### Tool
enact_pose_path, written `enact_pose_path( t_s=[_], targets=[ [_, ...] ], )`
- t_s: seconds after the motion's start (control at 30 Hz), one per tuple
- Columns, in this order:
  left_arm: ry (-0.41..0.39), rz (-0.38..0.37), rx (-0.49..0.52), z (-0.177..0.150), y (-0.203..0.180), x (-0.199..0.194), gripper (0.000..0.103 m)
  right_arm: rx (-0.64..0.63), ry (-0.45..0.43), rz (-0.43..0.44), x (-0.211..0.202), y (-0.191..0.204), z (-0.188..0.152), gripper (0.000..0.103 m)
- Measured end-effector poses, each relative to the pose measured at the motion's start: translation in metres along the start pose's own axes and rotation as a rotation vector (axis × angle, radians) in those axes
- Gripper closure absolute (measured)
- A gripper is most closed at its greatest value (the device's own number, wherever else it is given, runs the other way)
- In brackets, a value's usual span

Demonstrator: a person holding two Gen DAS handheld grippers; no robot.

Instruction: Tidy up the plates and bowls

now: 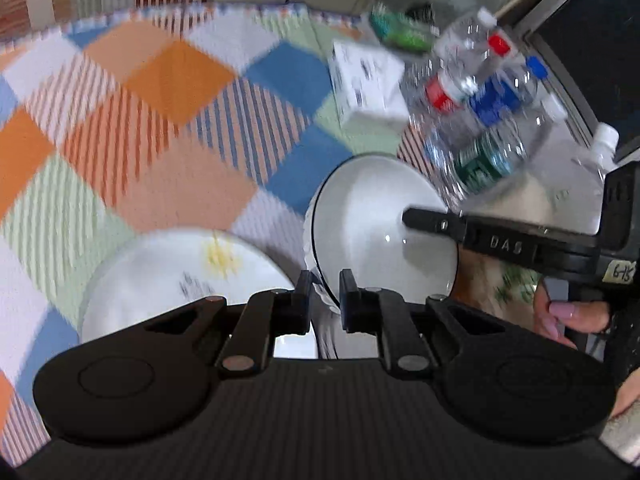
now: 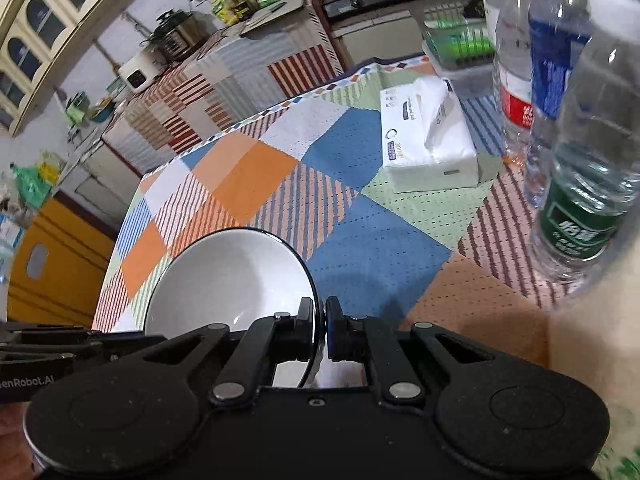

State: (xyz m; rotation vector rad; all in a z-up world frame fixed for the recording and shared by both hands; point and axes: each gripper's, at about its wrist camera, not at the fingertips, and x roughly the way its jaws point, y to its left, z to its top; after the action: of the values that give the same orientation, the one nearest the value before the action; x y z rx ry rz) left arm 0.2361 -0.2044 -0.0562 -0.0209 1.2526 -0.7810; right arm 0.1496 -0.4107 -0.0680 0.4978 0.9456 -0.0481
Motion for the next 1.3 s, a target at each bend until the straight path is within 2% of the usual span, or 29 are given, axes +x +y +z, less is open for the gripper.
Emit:
enact_pose_path(
  t_s=[0.13, 0.43, 0.57, 0.77, 0.93, 1.07, 1.17, 1.3],
  targets=[
    [0.024, 0.015, 0.006, -0.016, -0.007, 0.0, 0.091, -0.065, 0.012, -0.016, -0.011, 0.006, -0.011, 0.092],
    [0.125, -0.018, -0.042, -0.044, -0.015, 0.013, 0.092, -0.122, 0.027, -0.036, -0.023, 0.003, -0.038, 0.092],
    [0.147, -0.03, -0.067, -0.05, -0.016, 0.019, 0.092, -0.161, 0.021, -0.058, -0.024, 0.003, -0.046, 0.092],
    [0.183, -0.005, -0.056, -0.054, -0.023, 0.03, 0.091, -0.237, 0.016, -0.1, -0.021, 0.005, -0.061, 0.092],
    [0.207, 0.005, -0.063, -0.056, -0.026, 0.04, 0.09, -0.351, -0.005, -0.156, -0.014, 0.011, -0.073, 0.09],
    [0.216, 0.011, -0.075, -0.058, -0.027, 0.046, 0.089, -0.468, -0.043, -0.215, -0.008, 0.02, -0.082, 0.086],
    [0.205, 0.008, -0.07, -0.06, -0.027, 0.045, 0.089, -0.553, -0.068, -0.251, -0.004, 0.027, -0.09, 0.078],
    [0.178, -0.007, -0.069, -0.064, -0.026, 0.039, 0.088, -0.554, -0.095, -0.259, -0.008, 0.029, -0.095, 0.074]
  ],
)
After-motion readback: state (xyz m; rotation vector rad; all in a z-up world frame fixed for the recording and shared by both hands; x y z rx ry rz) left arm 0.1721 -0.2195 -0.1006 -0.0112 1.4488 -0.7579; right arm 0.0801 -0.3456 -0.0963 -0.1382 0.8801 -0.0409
